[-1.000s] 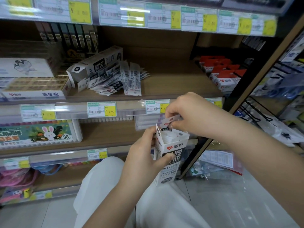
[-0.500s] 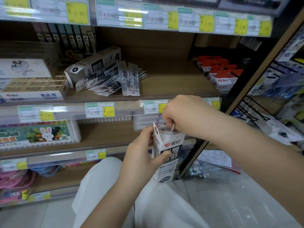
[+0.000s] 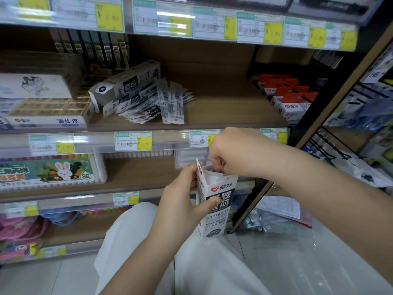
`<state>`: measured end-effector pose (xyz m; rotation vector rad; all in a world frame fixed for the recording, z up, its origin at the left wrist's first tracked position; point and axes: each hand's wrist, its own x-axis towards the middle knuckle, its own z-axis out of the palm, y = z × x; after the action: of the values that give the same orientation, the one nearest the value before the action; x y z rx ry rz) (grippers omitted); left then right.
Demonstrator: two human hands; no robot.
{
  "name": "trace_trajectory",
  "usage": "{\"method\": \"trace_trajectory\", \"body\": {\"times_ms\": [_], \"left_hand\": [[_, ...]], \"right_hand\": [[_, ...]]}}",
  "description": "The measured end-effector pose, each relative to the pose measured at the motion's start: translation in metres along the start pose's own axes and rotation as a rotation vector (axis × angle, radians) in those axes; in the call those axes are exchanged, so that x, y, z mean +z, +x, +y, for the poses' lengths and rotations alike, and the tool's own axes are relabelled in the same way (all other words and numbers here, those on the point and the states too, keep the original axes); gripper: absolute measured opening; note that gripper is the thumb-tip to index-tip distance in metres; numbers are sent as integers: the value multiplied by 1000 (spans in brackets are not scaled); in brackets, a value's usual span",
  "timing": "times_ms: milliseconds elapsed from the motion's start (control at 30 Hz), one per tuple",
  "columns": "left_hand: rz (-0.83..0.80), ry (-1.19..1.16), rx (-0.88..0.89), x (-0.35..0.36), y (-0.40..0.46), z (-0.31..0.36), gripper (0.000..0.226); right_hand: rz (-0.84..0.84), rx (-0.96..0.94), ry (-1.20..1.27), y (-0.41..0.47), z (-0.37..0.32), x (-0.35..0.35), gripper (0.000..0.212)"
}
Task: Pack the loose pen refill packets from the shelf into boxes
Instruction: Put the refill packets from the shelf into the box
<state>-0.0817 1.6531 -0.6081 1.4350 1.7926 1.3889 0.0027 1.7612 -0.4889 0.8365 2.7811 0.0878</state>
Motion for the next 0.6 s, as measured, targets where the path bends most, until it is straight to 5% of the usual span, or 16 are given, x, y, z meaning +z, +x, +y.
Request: {"method": "trace_trajectory", "body": {"times_ms": [100, 233, 600], "left_hand": [[14, -22, -10, -2, -2, -2, 61], [9, -39, -18, -6, -4, -3, 59], [18, 16, -2, 0, 1, 0, 62]], "right_hand": [[84, -63, 20, -1, 0, 3, 8], [133, -76, 217, -5, 3, 0, 12], [123, -74, -59, -5, 1, 9, 18]]}}
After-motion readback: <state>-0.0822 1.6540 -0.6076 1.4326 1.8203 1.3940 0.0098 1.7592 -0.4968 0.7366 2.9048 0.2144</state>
